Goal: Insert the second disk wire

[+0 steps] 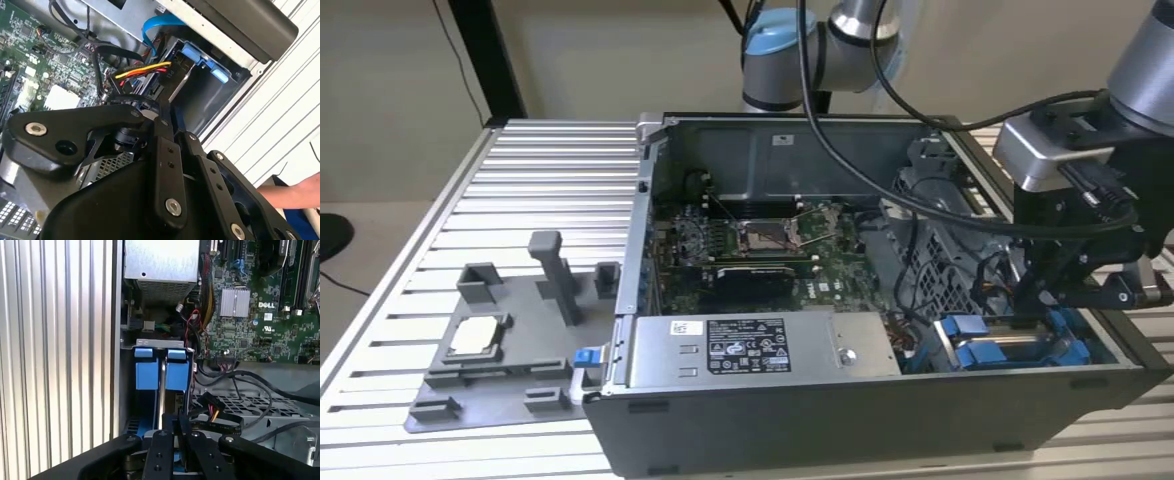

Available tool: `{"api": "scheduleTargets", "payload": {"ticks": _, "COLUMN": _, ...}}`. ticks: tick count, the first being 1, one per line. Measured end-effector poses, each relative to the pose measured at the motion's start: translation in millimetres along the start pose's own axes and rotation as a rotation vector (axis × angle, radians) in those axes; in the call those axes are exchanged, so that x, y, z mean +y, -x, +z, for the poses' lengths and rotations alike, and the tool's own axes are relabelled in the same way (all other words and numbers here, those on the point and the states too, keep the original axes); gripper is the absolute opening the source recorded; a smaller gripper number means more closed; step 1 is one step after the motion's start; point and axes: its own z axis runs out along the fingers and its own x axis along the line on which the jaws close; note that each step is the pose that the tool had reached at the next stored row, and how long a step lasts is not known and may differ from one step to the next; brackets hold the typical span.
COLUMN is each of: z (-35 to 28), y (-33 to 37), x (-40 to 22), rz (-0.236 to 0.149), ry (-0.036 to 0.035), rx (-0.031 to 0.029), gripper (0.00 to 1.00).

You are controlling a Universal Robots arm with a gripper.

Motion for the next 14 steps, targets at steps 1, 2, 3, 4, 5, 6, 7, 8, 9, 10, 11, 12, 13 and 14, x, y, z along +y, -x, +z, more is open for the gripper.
{"api": "scheduleTargets", "payload": {"ticks": 1, "z": 0.1, "y": 0.0, "x": 0.0, "rz": 0.0, "ry": -0.0006, "rx": 0.0002, "gripper": 0.0}}
{"api": "scheduleTargets", "payload": {"ticks": 2, "z": 0.3, "y": 0.0, "x": 0.0, "rz": 0.0, "ry": -0.0006, "rx": 0.0003, "gripper": 0.0}}
{"api": "scheduleTargets", "payload": {"ticks": 3, "z": 0.5, "y": 0.0, "x": 0.0, "rz": 0.0, "ry": -0.0006, "rx": 0.0046, "gripper": 0.0}}
{"api": "scheduleTargets", "payload": {"ticks": 4, "z": 0.6, "y": 0.1, "x": 0.0, "rz": -0.001, "ry": -0.0001, "rx": 0.0189, "gripper": 0.0}}
{"api": "scheduleTargets", "payload": {"ticks": 5, "z": 0.6, "y": 0.0, "x": -0.1, "rz": -0.002, "ry": 0.0008, "rx": 0.0356, "gripper": 0.0}}
{"api": "scheduleTargets", "payload": {"ticks": 6, "z": 0.7, "y": 0.1, "x": -0.1, "rz": -0.003, "ry": 0.0017, "rx": 0.0487, "gripper": 0.0}}
{"api": "scheduleTargets", "payload": {"ticks": 7, "z": 1.0, "y": 0.3, "x": -0.1, "rz": -0.004, "ry": 0.0023, "rx": 0.0564, "gripper": 0.0}}
{"api": "scheduleTargets", "payload": {"ticks": 8, "z": 1.5, "y": 0.3, "x": -0.1, "rz": -0.004, "ry": 0.0026, "rx": 0.0598, "gripper": 0.0}}
{"api": "scheduleTargets", "payload": {"ticks": 9, "z": 1.8, "y": 0.4, "x": 0.0, "rz": -0.004, "ry": 0.0034, "rx": 0.0603, "gripper": 0.0}}
{"api": "scheduleTargets", "payload": {"ticks": 10, "z": 1.9, "y": 0.4, "x": -0.1, "rz": -0.004, "ry": 0.0084, "rx": 0.0605, "gripper": 0.0}}
{"api": "scheduleTargets", "payload": {"ticks": 11, "z": 2.0, "y": 0.4, "x": -0.1, "rz": -0.004, "ry": 0.018, "rx": 0.0598, "gripper": 0.0}}
{"api": "scheduleTargets", "payload": {"ticks": 12, "z": 2.0, "y": 0.4, "x": 0.0, "rz": -0.004, "ry": 0.0283, "rx": 0.0582, "gripper": 0.0}}
{"api": "scheduleTargets", "payload": {"ticks": 13, "z": 2.1, "y": 0.5, "x": 0.0, "rz": -0.004, "ry": 0.037, "rx": 0.0561, "gripper": 0.0}}
{"api": "scheduleTargets", "payload": {"ticks": 14, "z": 2.1, "y": 0.5, "x": 0.0, "rz": -0.003, "ry": 0.0411, "rx": 0.0459, "gripper": 0.0}}
